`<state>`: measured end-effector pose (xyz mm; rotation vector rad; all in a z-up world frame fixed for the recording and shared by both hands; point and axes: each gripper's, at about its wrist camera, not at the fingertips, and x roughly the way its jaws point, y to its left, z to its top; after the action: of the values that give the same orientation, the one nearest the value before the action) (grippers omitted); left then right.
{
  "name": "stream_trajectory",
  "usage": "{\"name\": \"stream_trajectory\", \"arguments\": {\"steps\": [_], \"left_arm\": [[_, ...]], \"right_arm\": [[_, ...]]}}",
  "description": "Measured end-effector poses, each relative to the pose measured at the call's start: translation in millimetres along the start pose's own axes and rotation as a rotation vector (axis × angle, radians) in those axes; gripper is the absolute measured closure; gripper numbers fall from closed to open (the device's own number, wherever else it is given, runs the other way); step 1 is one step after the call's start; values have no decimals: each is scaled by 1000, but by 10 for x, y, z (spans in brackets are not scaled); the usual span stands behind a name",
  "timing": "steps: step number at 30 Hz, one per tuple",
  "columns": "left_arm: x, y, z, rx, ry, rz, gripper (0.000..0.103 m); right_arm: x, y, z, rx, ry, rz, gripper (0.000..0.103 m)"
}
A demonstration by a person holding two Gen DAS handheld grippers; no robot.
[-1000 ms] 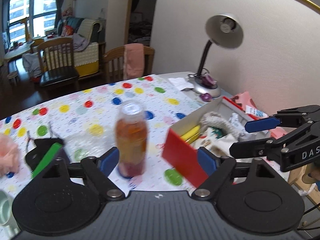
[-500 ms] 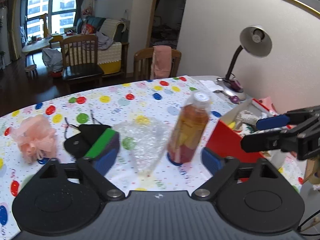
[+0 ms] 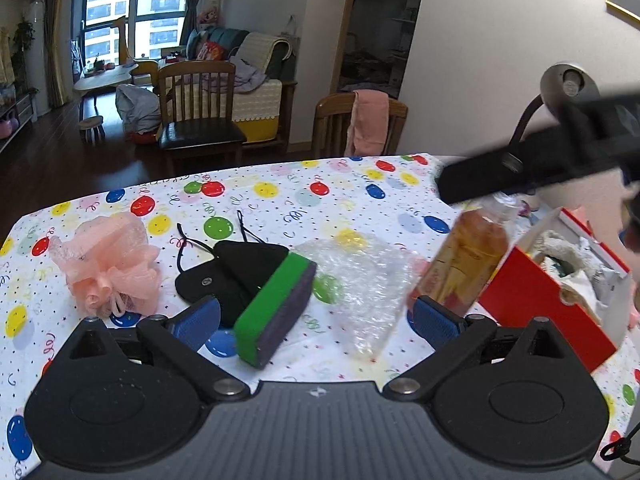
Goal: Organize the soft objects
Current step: 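Lower the right gripper onto the bubble wrap while the left gripper reaches the green sponge, then close the right gripper on the bubble wrap while the left gripper grasps the green sponge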
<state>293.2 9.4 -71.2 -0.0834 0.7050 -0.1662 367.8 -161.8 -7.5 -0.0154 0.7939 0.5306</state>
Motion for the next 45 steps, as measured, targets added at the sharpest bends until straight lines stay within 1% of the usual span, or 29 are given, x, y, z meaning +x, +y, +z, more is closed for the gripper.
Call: {"name": "stream_trajectory", "arguments": {"steps": [7, 9, 12, 15, 18, 22, 27, 29, 32, 34, 35, 36, 37, 39, 41, 43, 45], "left_arm": [[247, 105, 30, -11, 20, 13, 0], [314, 123, 39, -21, 29, 16, 0], [394, 157, 45, -39, 29, -9, 0], [494, 140, 62, -39, 42, 9, 0], [583, 141, 77, -35, 48, 9, 0], [728, 145, 74, -24, 65, 35, 0], [907, 144, 56, -23, 94, 45, 0], [977, 127, 41, -15, 105, 51, 0], [1078, 95, 14, 4, 123, 59, 0], [1148, 80, -6, 18, 135, 81, 0], [1181, 86, -14, 16, 141, 88, 0], [1206, 101, -24, 7, 142, 93, 0], [1215, 116, -32, -6, 138, 98, 2], [1237, 133, -45, -20, 140, 98, 10], [1267, 141, -56, -24, 151, 97, 27], [1281, 159, -62, -31, 158, 99, 37], [1282, 169, -73, -32, 158, 100, 42]], "right_arm": [[532, 46, 305, 55, 56, -38, 6], [693, 44, 342, 67, 78, -58, 6], [938, 24, 384, 79, 114, -98, 6], [1188, -47, 422, 109, 140, -133, 7], [1462, -112, 442, 127, 176, -168, 7], [1802, -207, 393, 149, 235, -218, 7], [2109, -338, 307, 185, 291, -266, 7], [2204, -395, 251, 198, 314, -267, 7], [2314, -469, 184, 214, 334, -292, 7], [2373, -527, 145, 230, 348, -304, 7], [2397, -554, 122, 240, 353, -307, 9], [2424, -577, 102, 250, 358, -307, 13], [2441, -596, 83, 258, 360, -308, 15], [2463, -617, 53, 269, 357, -309, 16], [2473, -640, 23, 286, 358, -292, 16], [2474, -653, 14, 297, 354, -284, 20], [2467, -651, 18, 295, 346, -281, 26]]}}
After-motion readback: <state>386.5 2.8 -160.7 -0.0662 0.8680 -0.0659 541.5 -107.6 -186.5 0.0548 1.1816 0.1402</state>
